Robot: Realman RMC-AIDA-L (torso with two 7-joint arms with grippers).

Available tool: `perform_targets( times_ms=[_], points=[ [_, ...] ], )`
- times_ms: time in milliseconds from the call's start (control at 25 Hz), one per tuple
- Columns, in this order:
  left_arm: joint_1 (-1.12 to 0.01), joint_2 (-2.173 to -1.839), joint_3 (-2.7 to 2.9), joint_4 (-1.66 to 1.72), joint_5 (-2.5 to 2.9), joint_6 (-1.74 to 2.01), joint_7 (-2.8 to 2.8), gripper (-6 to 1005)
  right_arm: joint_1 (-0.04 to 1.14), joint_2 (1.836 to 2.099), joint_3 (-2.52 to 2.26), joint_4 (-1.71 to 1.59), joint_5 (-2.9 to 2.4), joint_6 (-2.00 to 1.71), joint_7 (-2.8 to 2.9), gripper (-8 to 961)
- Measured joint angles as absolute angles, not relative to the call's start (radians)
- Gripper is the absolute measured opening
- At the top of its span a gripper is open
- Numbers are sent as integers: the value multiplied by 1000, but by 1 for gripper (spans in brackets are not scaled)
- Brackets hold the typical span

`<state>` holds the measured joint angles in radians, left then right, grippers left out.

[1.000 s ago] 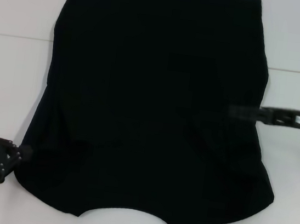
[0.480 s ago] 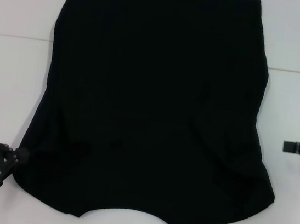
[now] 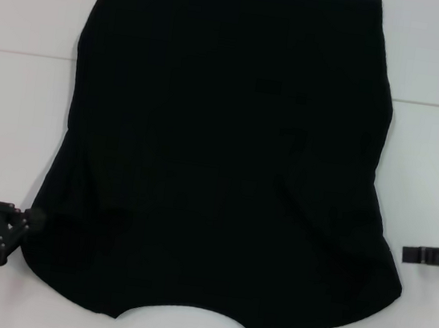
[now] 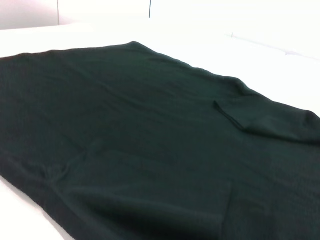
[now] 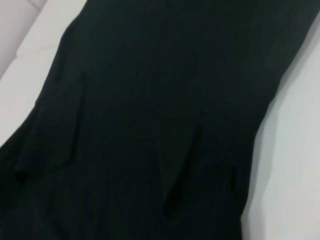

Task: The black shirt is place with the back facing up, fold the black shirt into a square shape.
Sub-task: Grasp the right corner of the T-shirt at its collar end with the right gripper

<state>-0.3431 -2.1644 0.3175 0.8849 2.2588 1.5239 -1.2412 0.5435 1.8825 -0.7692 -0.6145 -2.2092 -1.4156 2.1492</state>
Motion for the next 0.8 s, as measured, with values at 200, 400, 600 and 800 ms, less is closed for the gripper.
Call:
perform_targets(
  times_ms=[200,400,600,800],
  points=[
    [-344,-2164,317,883,2251,1523,-1241,6,582,1891,-766,-568,-2270,-1410,2153,796],
    [-346,-2164,317,882,2246,1523,-1241,6,604,1900,-771,-553,-2284,-1408,2153,795],
    [-349,-2163,316,882,2245,1523,-1241,6,618,1908,-773,-542,-2300,-1408,2153,795],
    [-349,-2163,316,882,2244,1521,-1241,6,629,1916,-774,-541,-2312,-1413,2152,796]
  ],
)
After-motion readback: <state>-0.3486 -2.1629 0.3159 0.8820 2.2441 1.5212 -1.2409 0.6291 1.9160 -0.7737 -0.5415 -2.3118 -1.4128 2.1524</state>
